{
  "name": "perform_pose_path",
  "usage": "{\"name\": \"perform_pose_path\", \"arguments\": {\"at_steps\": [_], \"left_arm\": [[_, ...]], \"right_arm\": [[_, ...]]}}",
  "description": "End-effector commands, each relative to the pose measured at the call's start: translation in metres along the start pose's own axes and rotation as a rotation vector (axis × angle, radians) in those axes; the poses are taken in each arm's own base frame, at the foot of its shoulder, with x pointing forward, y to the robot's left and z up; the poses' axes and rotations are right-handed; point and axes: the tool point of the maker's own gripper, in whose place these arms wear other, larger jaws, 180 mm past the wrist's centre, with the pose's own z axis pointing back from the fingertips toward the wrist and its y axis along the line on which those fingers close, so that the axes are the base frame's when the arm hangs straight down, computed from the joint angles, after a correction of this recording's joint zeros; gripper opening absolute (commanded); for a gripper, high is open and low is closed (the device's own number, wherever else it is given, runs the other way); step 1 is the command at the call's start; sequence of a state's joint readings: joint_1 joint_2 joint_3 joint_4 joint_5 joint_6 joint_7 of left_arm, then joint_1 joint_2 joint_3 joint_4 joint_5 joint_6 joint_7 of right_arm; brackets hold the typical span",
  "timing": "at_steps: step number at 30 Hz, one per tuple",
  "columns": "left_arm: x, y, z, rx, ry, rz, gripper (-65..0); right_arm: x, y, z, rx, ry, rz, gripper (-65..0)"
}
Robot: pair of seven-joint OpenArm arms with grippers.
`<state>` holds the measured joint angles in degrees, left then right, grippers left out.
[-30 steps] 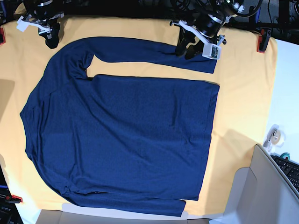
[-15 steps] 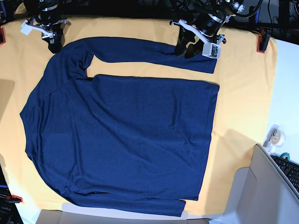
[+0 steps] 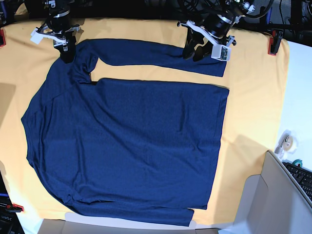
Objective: Fold the T-shirt properly
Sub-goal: 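Move both grippers down toward the shirt's shoulder corners, then grasp the shirt's shoulder corners with both grippers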
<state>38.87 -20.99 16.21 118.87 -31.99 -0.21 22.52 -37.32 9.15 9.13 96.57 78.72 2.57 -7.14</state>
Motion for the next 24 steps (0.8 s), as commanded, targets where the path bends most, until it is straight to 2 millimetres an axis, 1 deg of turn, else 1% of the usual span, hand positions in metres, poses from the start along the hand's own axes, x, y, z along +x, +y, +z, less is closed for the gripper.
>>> {"name": "perform_pose_path", "arguments": {"at_steps": [1, 2, 5, 7, 9, 12, 15, 18, 20, 22, 24], "left_arm": [[0.008, 0.000, 0.003, -0.005, -0.030, -0.005, -45.5], [0.011, 0.005, 0.004, 0.010, -0.039, -0.008, -45.4], [0.021, 0.021, 0.007, 0.041, -0.062, 0.038, -45.1], [0.030, 0.033, 0.010, 0.056, -0.086, 0.114, -45.1], [0.037, 0.050, 0.019, 0.070, -0.103, 0.204, -44.8], [0.047, 0.064, 0.027, 0.041, -0.084, 0.318, -44.8], [0.058, 0.074, 0.036, 0.000, -0.060, 0.438, -44.8], [0.067, 0.082, 0.044, -0.018, -0.048, 0.507, -44.8], [0.069, 0.092, 0.048, -0.015, -0.028, 0.531, -44.8], [0.072, 0.098, 0.047, -0.016, -0.009, 0.533, -44.8], [0.063, 0.106, 0.045, -0.010, 0.051, 0.546, -44.8]], "right_arm": [[-0.017, -0.006, 0.000, -0.031, 0.081, 0.020, -47.7], [-0.017, -0.006, 0.000, -0.032, 0.081, 0.022, -49.7], [-0.017, -0.005, -0.001, -0.030, 0.081, 0.026, -65.0], [-0.022, -0.004, -0.001, -0.026, 0.108, 0.034, -65.0], [-0.026, 0.000, -0.004, -0.015, 0.134, 0.035, -65.0], [-0.029, -0.002, -0.004, -0.028, 0.140, 0.059, -65.0], [-0.026, -0.014, -0.003, -0.107, 0.127, 0.110, -65.0], [-0.024, -0.022, 0.000, -0.185, 0.107, 0.141, -65.0], [-0.021, -0.026, 0.002, -0.235, 0.092, 0.172, -65.0], [-0.018, -0.031, 0.004, -0.289, 0.076, 0.187, -65.0], [-0.013, -0.037, 0.007, -0.346, 0.055, 0.199, -65.0]]}}
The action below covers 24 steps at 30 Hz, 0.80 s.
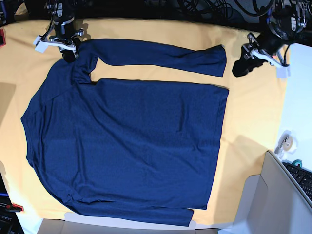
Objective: Fold the T-shirt properly
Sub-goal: 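Grasp the shirt's shoulder corners with both grippers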
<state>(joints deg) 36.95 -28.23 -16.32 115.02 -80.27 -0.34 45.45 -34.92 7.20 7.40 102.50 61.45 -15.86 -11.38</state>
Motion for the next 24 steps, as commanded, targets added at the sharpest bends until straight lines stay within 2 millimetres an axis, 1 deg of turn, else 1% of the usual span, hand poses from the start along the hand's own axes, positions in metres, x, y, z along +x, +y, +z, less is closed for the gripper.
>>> {"name": "perform_pose_path", "arguments": {"at_steps": [1, 3, 5, 8, 12, 16, 20, 23, 24], "left_arm": [[-0.001, 0.004, -0.001, -0.005, 0.052, 0.014, -44.8], [-0.006, 0.010, -0.005, 0.000, 0.106, 0.027, -44.8], [-0.009, 0.013, -0.008, -0.003, 0.140, 0.031, -44.8], [-0.015, 0.014, -0.011, -0.044, 0.172, -0.008, -43.9], [-0.025, 0.034, -0.012, -0.013, 0.214, 0.018, -39.3], [-0.022, 0.038, -0.016, -0.015, 0.232, 0.029, -38.3], [-0.028, 0.054, -0.017, 0.016, 0.250, 0.071, -38.2], [-0.026, 0.053, -0.021, -0.006, 0.250, 0.052, -38.2], [-0.030, 0.053, -0.023, -0.012, 0.261, 0.050, -38.2]], "right_arm": [[-0.015, -0.030, 0.005, -0.139, 0.060, -0.007, -65.0], [-0.012, -0.031, 0.005, -0.155, 0.050, 0.000, -65.0], [-0.012, -0.032, 0.005, -0.158, 0.050, -0.001, -65.0], [-0.013, -0.032, 0.005, -0.159, 0.050, -0.003, -65.0], [-0.013, -0.033, 0.005, -0.162, 0.051, -0.003, -65.0], [-0.012, -0.034, 0.006, -0.163, 0.051, 0.000, -65.0], [-0.013, -0.032, 0.005, -0.159, 0.051, 0.000, -65.0], [-0.012, -0.032, 0.005, -0.159, 0.051, 0.001, -65.0], [-0.012, -0.032, 0.005, -0.159, 0.051, 0.001, -65.0]]}}
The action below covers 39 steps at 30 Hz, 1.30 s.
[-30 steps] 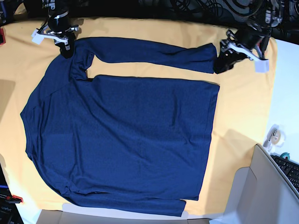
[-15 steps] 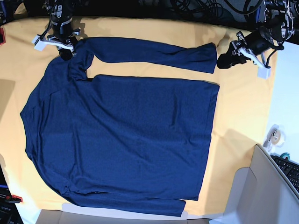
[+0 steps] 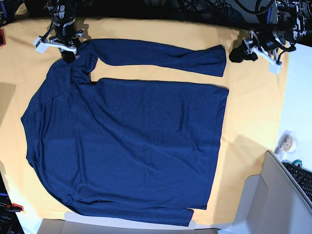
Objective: Fold the T-shirt properly
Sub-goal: 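Grasp the shirt's shoulder corners with both grippers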
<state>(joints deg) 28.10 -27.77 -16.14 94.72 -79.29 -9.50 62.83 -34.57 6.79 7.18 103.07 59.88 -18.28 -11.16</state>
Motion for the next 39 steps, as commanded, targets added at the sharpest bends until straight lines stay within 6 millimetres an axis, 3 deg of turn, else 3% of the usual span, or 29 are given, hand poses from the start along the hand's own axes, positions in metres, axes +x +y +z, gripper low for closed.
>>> {"name": "perform_pose_path", "arguments": {"at_steps": [1, 9, 26, 33, 36, 39], "left_arm": [[0.008, -0.013, -0.004, -0.050, -0.002, -0.036, -38.2], [0.003, -0.014, -0.022, -0.033, 0.047, -0.074, -38.2], [-0.005, -0.013, -0.028, -0.019, 0.057, -0.077, -38.2], [-0.025, -0.023, -0.041, -0.050, 0.112, -0.078, -38.8], [-0.022, -0.026, -0.042, -0.057, 0.105, -0.082, -48.2], [-0.013, -0.031, -0.044, -0.068, 0.088, -0.096, -65.0]], "right_arm": [[-0.014, -0.030, 0.004, -0.127, 0.067, -0.005, -65.0], [-0.014, -0.030, 0.003, -0.126, 0.066, -0.006, -65.0], [-0.014, -0.029, 0.003, -0.125, 0.066, -0.006, -65.0], [-0.014, -0.029, 0.003, -0.125, 0.066, -0.006, -65.0], [-0.013, -0.029, 0.003, -0.123, 0.065, -0.006, -65.0], [-0.013, -0.029, 0.003, -0.124, 0.064, -0.003, -65.0]]}}
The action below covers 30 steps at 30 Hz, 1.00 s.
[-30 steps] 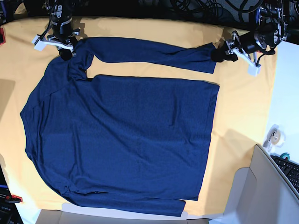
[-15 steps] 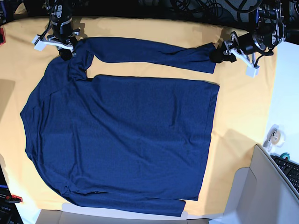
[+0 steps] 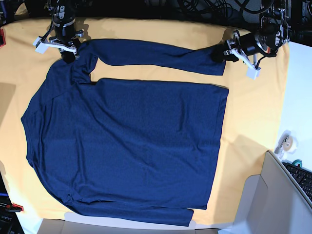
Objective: Fold the T-shirt properly
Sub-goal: 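Grasp the shirt's shoulder corners with both grippers, then pull the shirt's collar edge toward the arms with both grippers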
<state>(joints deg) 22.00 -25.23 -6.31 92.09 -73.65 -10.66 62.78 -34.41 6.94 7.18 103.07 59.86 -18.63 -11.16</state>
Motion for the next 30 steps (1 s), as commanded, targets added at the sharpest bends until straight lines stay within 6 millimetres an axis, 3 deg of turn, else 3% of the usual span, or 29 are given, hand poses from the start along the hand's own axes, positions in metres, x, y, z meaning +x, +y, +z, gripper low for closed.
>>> {"name": "perform_pose_path", "arguments": {"at_steps": [1, 5, 9, 13, 21, 30], "left_arm": [[0.011, -0.009, 0.003, -0.028, -0.022, -0.024, -65.0], [0.017, -0.019, 0.006, -0.047, -0.037, -0.050, -65.0], [0.039, -0.064, 0.015, -0.128, -0.102, -0.210, -65.0], [0.055, -0.092, 0.021, -0.188, -0.148, -0.335, -65.0], [0.092, -0.118, 0.026, -0.228, -0.233, -0.403, -65.0], [0.123, -0.133, 0.032, -0.241, -0.296, -0.447, -65.0]], "right_arm": [[-0.013, -0.026, 0.002, -0.114, 0.062, -0.004, -65.0], [0.007, -0.015, 0.003, -0.090, 0.001, 0.090, -65.0], [0.032, 0.012, 0.011, -0.039, -0.097, 0.198, -65.0], [0.050, 0.034, 0.016, 0.002, -0.173, 0.253, -65.0], [0.067, 0.067, 0.006, 0.071, -0.200, 0.256, -65.0], [0.084, 0.114, -0.007, 0.166, -0.206, 0.222, -65.0]]}}
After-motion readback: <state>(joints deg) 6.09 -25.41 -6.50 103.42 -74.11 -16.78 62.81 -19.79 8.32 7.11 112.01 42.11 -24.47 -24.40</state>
